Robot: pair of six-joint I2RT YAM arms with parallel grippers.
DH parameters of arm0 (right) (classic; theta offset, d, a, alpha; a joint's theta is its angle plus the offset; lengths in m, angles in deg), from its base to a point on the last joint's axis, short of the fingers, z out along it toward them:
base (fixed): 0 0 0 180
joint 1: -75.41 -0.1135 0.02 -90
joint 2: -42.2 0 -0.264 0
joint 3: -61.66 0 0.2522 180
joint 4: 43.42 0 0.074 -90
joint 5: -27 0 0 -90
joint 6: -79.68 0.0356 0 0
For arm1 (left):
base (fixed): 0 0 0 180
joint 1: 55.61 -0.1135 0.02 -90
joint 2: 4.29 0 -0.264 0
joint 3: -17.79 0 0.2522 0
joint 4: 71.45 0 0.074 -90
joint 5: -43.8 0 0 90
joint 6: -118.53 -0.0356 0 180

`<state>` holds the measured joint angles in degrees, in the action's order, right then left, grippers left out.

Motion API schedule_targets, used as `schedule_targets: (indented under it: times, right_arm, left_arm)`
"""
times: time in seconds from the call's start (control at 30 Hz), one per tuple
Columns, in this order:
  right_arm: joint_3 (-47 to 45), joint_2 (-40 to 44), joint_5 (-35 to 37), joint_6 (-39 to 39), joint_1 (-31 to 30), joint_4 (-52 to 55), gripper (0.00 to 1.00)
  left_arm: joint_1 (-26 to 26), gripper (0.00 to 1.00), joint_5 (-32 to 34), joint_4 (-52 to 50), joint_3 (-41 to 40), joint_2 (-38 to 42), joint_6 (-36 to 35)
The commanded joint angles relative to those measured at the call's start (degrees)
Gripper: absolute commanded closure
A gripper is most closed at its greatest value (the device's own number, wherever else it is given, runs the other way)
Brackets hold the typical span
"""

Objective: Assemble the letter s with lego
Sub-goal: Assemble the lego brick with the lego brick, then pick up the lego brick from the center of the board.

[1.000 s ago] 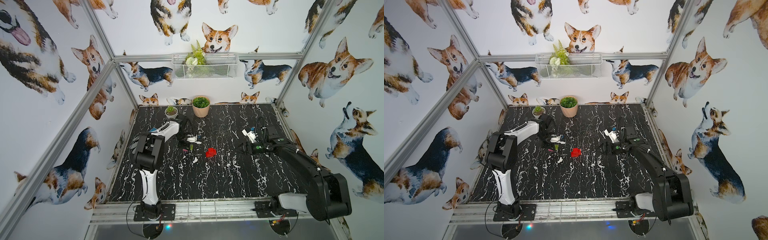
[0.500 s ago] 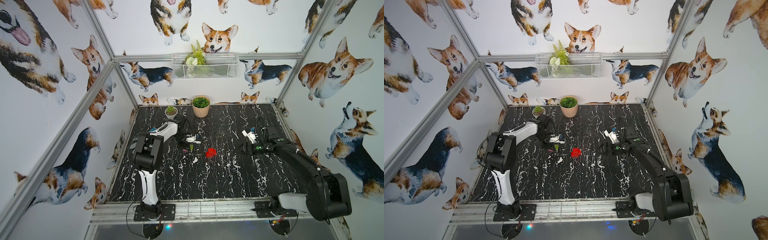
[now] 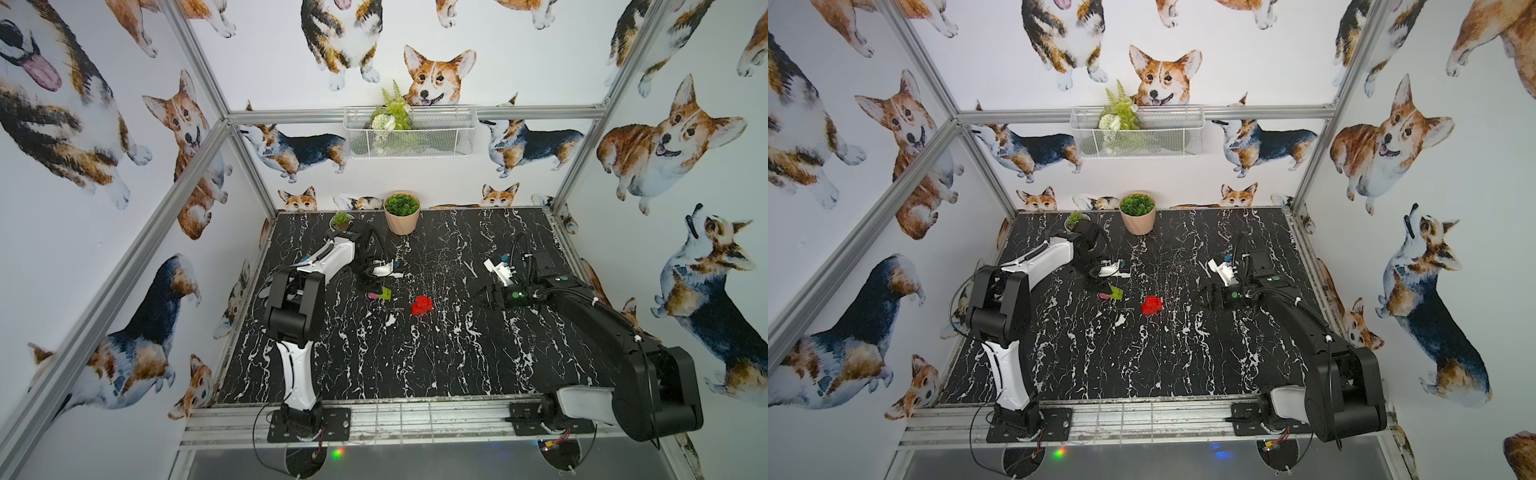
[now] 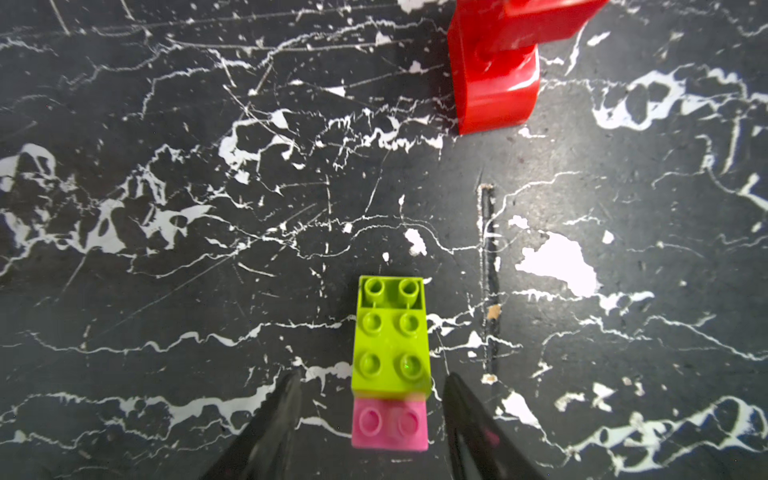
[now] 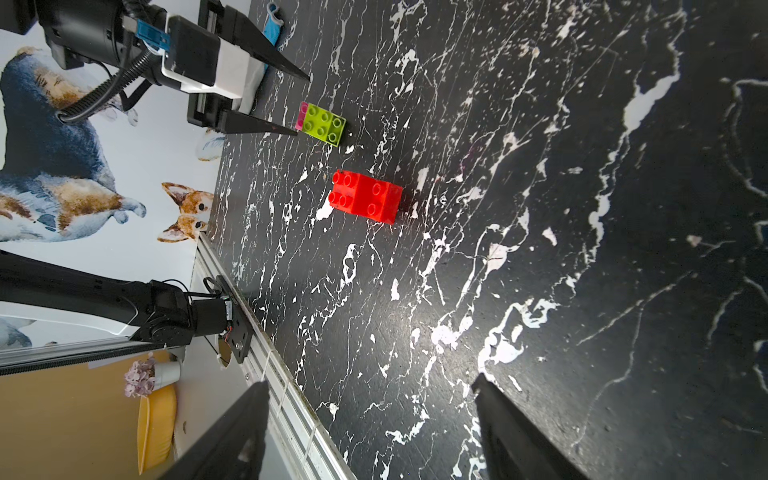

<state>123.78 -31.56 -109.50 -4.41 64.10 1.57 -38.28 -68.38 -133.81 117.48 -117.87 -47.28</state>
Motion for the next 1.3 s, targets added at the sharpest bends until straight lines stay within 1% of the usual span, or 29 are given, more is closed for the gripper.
schedule_targets:
  times: [0.0,0.1,0.23,0.3,0.37,0.43,0.47,0.6,0.63,0.7,0.77,0.87,0.97,1.03,1.1,1.2,1.27]
  right_arm:
    - [0.76,0.61,-0.44,-1.25,-0.11,0.41,0.21]
    - [0.79,0.84,-0.32,-1.34,-0.11,0.68,0.2]
    - [0.51,0.98,-0.39,-1.01,-0.12,0.11,0.2]
    - [0.42,1.08,-0.26,-0.82,-0.12,-0.11,0.2]
    - [0.42,1.34,-0.31,-0.66,-0.11,-0.15,0.2]
    - [0.1,1.92,-0.33,0.07,-0.12,-0.5,0.2]
    - [-0.14,2.3,-0.32,0.45,-0.14,-0.78,0.2]
    - [-1.37,3.34,-0.91,2.87,-0.11,-2.84,0.2]
    - [-1.72,3.36,-1.4,3.37,-0.11,-3.6,0.2]
    - [-2.02,3.18,-2.28,4.04,-0.13,-4.48,0.2]
    - [-2.13,3.0,-2.72,4.23,-0.11,-4.9,0.2]
    - [-2.45,3.02,-2.94,5.61,-0.12,-6.17,0.2]
    - [-3.5,3.11,-3.98,8.68,-0.19,-9.16,0.21]
    - [-4.29,3.13,-4.34,10.86,-0.2,-11.13,0.21]
    - [-4.82,2.8,-4.77,12.63,-0.34,-12.58,0.21]
    - [-5.46,2.41,-4.92,14.55,-1.28,-14.32,0.21]
    - [-5.88,1.62,-5.32,16.11,-2.23,-15.81,0.21]
  left_arm:
    - [-0.01,0.35,-1.1,-3.48,0.91,-0.52,-3.34]
    - [-0.07,0.32,-1.44,-3.47,0.91,0.59,-3.03]
    - [-0.27,0.3,-1.58,-6.87,1.96,1.68,-2.93]
    - [-0.37,0.31,-0.75,-6.6,1.68,1.94,-0.82]
    - [-0.87,0.33,-0.51,-3.15,0.81,2.66,5.49]
    - [-1.24,0.34,-0.71,1.35,-0.05,4.33,15.76]
    - [-1.24,0.34,-0.06,4.45,-1.0,5.82,22.17]
    - [-1.24,0.35,2.82,10.18,-3.87,9.92,40.54]
    - [-1.24,0.35,2.97,10.29,-4.41,10.53,43.93]
    - [-1.32,0.35,2.92,10.88,-6.34,11.83,48.25]
    - [-1.61,0.36,4.82,12.29,-8.08,12.87,53.57]
    - [-3.1,0.39,5.76,12.21,-9.13,13.75,61.97]
    - [-4.91,0.39,2.66,12.78,-10.65,14.95,69.46]
    - [-5.99,0.4,-2.0,14.9,-13.18,16.37,73.53]
    - [-7.34,0.4,-5.19,17.17,-15.46,17.37,78.2]
    - [-9.89,0.43,-11.04,23.65,-20.22,18.13,85.54]
    - [-10.46,0.44,-13.23,27.72,-22.76,18.13,89.23]
